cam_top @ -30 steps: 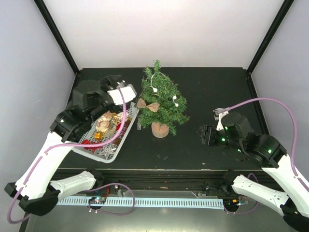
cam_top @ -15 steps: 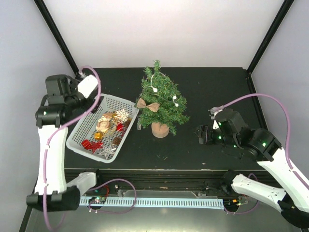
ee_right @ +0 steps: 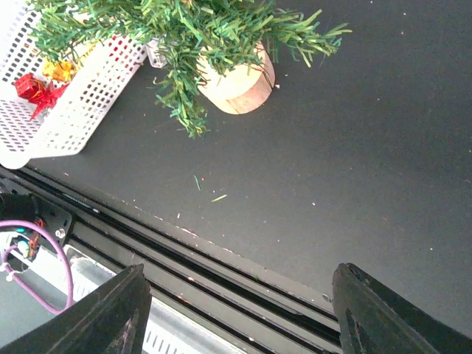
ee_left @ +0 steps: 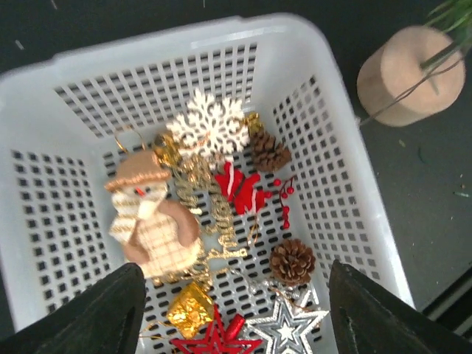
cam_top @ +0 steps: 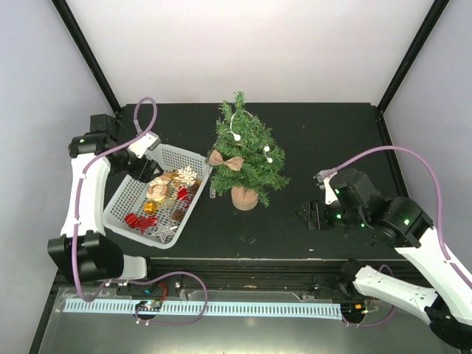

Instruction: Decorate the small christmas tree

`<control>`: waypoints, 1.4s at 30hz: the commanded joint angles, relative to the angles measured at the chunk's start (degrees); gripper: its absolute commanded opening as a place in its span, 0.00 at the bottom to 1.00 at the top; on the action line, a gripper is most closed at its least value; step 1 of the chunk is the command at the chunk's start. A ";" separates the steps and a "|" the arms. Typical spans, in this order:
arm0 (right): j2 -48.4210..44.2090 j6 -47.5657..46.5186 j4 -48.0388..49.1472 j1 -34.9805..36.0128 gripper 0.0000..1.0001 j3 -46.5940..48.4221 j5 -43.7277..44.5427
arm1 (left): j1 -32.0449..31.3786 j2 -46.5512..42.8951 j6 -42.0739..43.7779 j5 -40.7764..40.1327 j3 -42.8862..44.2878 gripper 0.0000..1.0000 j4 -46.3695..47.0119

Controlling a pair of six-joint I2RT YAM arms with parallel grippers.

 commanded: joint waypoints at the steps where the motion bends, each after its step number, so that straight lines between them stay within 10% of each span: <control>1: -0.96 -2.33 -2.24 -0.17 0.68 -0.79 0.25 | -0.16 5.44 2.48 -3.37 -2.99 0.66 -0.71; 8: 2.24 3.37 -3.12 -0.19 0.68 -0.57 4.93 | 0.92 15.89 2.43 -11.77 -3.19 0.50 8.79; 27: 12.56 -3.88 -2.78 -0.18 0.68 1.11 7.00 | 17.48 16.13 8.92 -15.85 -12.51 0.51 11.63; 42: 13.23 -5.98 -0.94 -0.25 0.68 0.42 3.29 | 11.98 11.57 34.63 6.12 -13.50 0.71 -10.35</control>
